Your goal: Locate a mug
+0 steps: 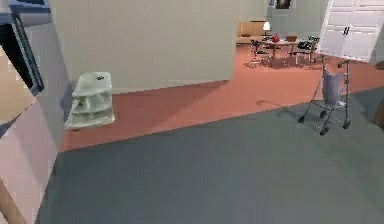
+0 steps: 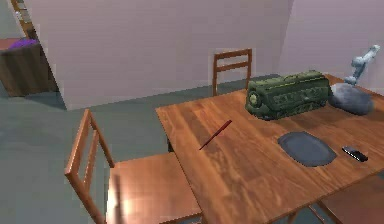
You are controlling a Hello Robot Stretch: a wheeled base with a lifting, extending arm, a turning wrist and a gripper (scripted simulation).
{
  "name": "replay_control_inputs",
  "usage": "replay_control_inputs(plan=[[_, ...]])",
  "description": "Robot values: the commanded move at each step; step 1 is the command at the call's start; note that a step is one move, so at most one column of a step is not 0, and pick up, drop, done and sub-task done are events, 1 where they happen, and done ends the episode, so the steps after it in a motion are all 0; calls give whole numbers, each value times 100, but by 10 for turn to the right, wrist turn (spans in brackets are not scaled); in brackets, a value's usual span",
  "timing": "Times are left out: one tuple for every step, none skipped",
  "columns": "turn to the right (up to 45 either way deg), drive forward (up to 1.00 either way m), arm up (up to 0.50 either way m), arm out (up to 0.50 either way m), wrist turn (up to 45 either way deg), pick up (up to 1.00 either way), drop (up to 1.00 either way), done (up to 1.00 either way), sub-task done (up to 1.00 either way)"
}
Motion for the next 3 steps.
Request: replay_control_inputs(plan=[[90,0,0,0,0,0,0,0,0],[0,15,0,0,0,0,0,0,0],[-90,0,0,0,0,0,0,0,0]])
